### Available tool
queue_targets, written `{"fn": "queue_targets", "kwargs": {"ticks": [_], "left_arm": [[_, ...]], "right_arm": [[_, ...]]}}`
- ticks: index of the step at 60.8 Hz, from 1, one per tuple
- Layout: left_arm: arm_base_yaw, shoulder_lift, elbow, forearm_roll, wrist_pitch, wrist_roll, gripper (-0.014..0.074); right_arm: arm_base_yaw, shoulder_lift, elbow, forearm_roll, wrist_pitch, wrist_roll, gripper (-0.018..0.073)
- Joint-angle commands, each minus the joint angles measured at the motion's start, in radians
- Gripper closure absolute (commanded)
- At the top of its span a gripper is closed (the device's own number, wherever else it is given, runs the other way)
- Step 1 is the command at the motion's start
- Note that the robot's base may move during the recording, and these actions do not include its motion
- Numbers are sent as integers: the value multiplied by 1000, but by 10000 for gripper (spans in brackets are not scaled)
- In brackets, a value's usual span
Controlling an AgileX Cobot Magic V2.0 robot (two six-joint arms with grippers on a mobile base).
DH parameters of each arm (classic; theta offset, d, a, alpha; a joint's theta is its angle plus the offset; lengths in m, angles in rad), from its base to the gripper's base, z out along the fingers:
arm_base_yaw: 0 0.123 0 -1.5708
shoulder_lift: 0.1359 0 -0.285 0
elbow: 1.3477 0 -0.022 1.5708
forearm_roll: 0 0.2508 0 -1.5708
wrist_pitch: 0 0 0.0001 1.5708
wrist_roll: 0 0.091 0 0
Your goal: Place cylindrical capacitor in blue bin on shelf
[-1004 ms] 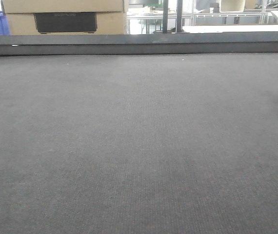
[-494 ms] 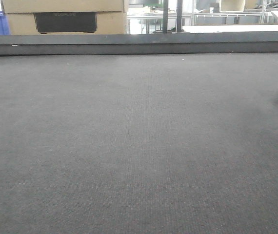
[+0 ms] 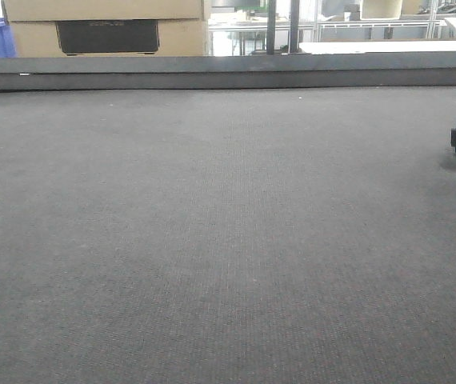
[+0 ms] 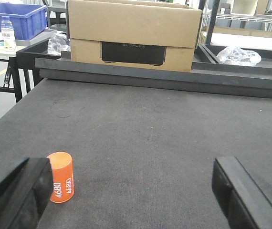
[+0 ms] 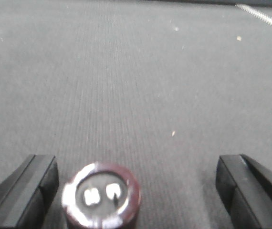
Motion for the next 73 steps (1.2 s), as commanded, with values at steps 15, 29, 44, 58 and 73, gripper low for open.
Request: {"fn": "queue_targets", "kwargs": {"ticks": [15,29,44,58,73], "left_arm": [[-5,4,-9,-4,-23,2,16],[-5,4,-9,-4,-23,2,16],[17,52,47,40,-53,2,16],[184,217,205,23,-394,2,16],[234,573,240,-45,-823,2,16]], "right_arm": [[-7,4,-8,-7,-12,2,428],[-7,-48,-8,-7,18,2,584],[-7,-318,18,-7,152,2,584],[-5,-629,26,-7,405,2,584],[7,-828,26,-7,565,2,584]]}}
